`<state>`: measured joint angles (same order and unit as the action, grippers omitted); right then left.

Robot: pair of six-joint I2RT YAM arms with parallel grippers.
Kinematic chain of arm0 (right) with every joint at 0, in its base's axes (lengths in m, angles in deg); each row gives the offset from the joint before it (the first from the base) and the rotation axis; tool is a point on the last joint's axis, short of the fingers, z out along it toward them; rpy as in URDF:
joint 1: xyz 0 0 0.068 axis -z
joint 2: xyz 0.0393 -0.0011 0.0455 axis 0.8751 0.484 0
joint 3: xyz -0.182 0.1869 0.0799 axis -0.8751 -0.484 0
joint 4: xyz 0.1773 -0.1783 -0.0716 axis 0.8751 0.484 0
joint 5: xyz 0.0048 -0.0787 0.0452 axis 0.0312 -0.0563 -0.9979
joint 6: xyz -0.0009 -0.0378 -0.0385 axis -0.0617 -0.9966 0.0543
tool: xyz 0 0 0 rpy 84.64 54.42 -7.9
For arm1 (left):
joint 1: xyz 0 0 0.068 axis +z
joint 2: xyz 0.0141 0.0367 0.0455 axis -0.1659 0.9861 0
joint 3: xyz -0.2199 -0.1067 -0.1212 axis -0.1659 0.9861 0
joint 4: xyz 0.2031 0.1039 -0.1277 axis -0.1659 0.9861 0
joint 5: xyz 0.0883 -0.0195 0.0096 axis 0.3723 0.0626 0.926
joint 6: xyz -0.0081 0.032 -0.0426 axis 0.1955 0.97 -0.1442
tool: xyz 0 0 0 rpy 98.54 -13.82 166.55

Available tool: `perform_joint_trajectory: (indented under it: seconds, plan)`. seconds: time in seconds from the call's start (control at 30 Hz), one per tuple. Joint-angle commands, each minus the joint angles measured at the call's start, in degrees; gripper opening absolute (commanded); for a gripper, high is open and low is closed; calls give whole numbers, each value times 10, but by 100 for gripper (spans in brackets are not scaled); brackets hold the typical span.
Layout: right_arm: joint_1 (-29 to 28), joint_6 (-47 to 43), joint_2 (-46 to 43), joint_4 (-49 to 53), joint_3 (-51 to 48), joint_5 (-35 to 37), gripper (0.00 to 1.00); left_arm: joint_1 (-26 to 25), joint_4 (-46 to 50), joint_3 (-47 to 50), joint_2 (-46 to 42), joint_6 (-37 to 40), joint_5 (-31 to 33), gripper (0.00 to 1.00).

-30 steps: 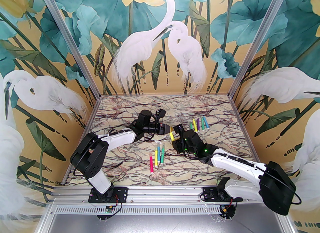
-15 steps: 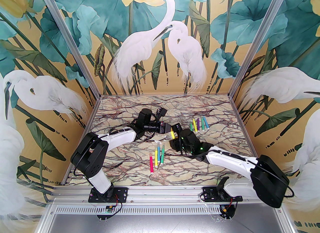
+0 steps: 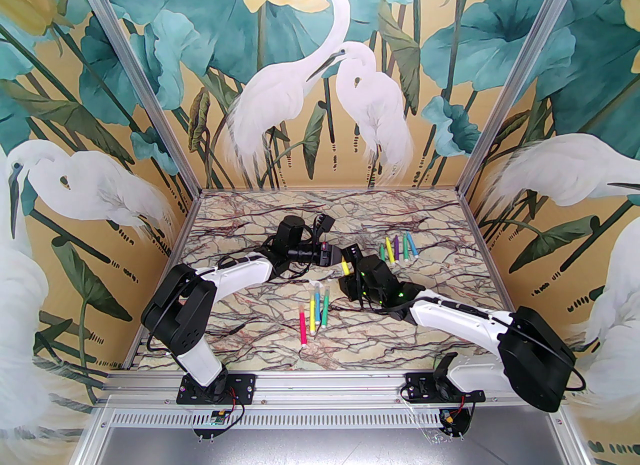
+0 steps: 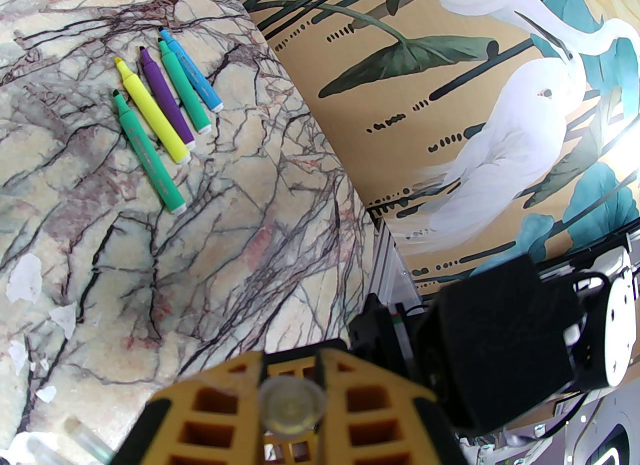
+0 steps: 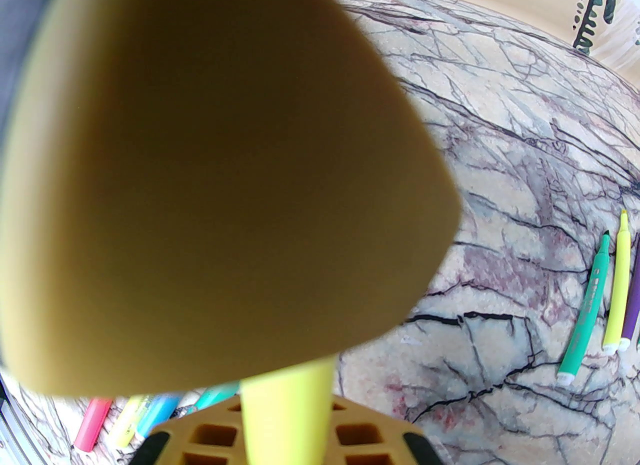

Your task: Open the pen caps

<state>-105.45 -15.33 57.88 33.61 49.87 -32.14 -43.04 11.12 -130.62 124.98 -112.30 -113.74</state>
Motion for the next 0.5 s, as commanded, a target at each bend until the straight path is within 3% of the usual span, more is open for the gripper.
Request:
perform_joint_trajectory:
  seconds: [0.0,0.47]
  plan:
    - [-2,-3,-27,-14,-18,-7,0,3,39,-19,14,10,35,0]
    - [-4,-1,-84,-13,-88,-23,0,39,54,-46,10,-13,42,0]
